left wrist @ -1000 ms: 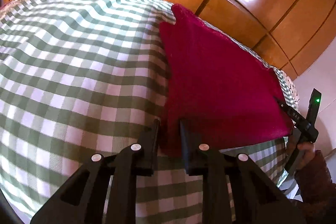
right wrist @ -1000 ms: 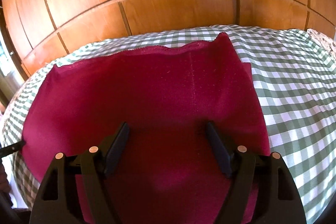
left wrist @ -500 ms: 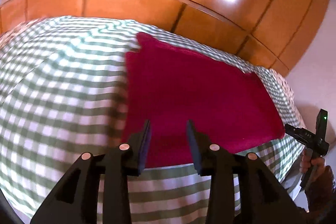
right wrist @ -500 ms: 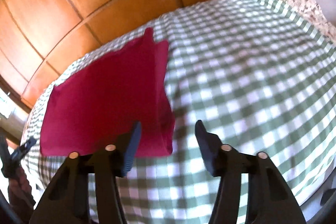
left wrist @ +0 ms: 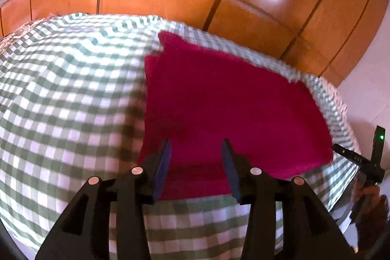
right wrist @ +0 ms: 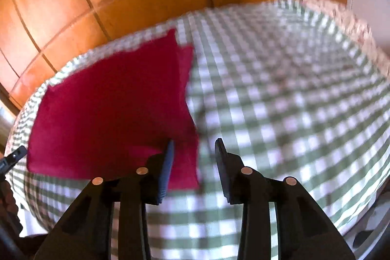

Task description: Fold small clothes

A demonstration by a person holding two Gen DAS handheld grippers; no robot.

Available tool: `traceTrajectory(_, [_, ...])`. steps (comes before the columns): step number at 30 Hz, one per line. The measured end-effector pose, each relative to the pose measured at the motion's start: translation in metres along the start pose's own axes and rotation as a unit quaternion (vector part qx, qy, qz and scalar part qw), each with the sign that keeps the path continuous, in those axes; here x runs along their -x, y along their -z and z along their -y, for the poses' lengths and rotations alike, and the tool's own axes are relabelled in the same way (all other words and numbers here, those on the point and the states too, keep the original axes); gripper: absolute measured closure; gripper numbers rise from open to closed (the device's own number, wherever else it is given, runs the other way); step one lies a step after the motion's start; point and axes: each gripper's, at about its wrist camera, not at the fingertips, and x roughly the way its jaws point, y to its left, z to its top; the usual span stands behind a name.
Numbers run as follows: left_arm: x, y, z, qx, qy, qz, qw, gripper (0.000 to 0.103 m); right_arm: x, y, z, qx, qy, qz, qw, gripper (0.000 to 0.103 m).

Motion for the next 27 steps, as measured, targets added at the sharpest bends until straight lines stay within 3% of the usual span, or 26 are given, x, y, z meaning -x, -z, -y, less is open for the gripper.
traceTrajectory(3, [-0.002,-0.019,0.003,-0.005,-0.008,0.017,0.9998,0.060,0.002,-0.020,-0.024,0.020,-0.009,0.028,0.999,0.052])
traceTrajectory(8, [-0.017,-0.052,0.018,-0.021,-0.018,0.042,0.9987,0.060,-0.037,-0.052,-0.072,0.069,-0.020,0.024,0.997,0.052])
traceTrajectory(12, [-0.041,-0.080,0.025,-0.029,-0.028,0.049,0.9980,0.060,-0.067,-0.070,-0.084,0.079,-0.014,0.011,0.997,0.052])
traceTrajectory(16, [-0.080,-0.095,0.011,-0.003,-0.048,0.026,0.9985,0.062,-0.105,-0.085,-0.069,0.065,0.019,-0.007,0.998,0.052])
traceTrajectory(20, [-0.123,-0.089,-0.009,0.017,-0.084,-0.011,0.9963,0.068,-0.125,-0.083,-0.045,0.030,-0.008,-0.001,1.000,0.051])
traceTrajectory(27, [-0.117,-0.086,0.007,-0.002,-0.112,0.000,0.9937,0.064,-0.127,-0.079,-0.039,0.013,-0.034,0.020,0.999,0.049])
